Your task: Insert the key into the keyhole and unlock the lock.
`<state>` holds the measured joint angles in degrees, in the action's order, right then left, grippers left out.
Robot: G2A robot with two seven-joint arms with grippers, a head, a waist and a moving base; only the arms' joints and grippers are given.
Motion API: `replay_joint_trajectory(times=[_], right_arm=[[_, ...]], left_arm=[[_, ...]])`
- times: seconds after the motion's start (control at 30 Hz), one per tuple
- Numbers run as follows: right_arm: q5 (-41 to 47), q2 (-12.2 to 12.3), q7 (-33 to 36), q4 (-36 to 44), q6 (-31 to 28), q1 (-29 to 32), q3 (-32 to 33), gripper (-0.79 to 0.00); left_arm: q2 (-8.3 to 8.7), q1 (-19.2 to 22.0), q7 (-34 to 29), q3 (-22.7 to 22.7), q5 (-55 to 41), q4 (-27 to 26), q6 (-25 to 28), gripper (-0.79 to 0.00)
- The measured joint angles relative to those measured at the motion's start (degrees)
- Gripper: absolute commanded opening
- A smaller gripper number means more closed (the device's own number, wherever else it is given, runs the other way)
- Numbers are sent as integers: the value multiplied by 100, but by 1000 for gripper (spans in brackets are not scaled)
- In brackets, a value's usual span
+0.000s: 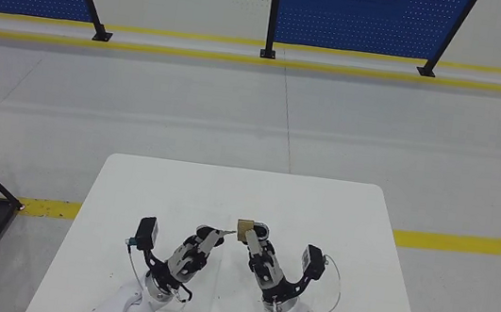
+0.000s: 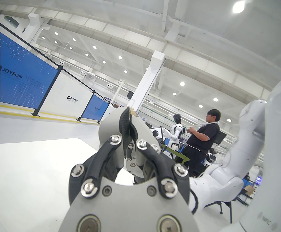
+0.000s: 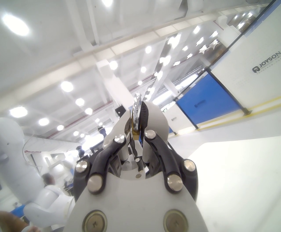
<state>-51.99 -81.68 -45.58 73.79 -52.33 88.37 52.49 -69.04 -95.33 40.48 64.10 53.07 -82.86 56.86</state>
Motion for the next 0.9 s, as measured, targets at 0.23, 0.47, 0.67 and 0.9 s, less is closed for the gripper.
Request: replay_joint_trajectory(times=[0.23,0.47,0.67,0.9], right_arm=[[-14,-7,53,16,-1,9,2,-785],[-38,-16,104,22,10,15,-5,-785],[-59,-21,142,25,34,15,-2,-785],[-266,15,172,31,-95,5,108,-785]], left_arm=[[-14,1,-42,23,3,15,15,-785],[-29,-1,-70,43,-5,23,33,-785],[-43,2,-81,56,5,22,53,-785],[-36,-15,-175,120,50,27,115,-785]])
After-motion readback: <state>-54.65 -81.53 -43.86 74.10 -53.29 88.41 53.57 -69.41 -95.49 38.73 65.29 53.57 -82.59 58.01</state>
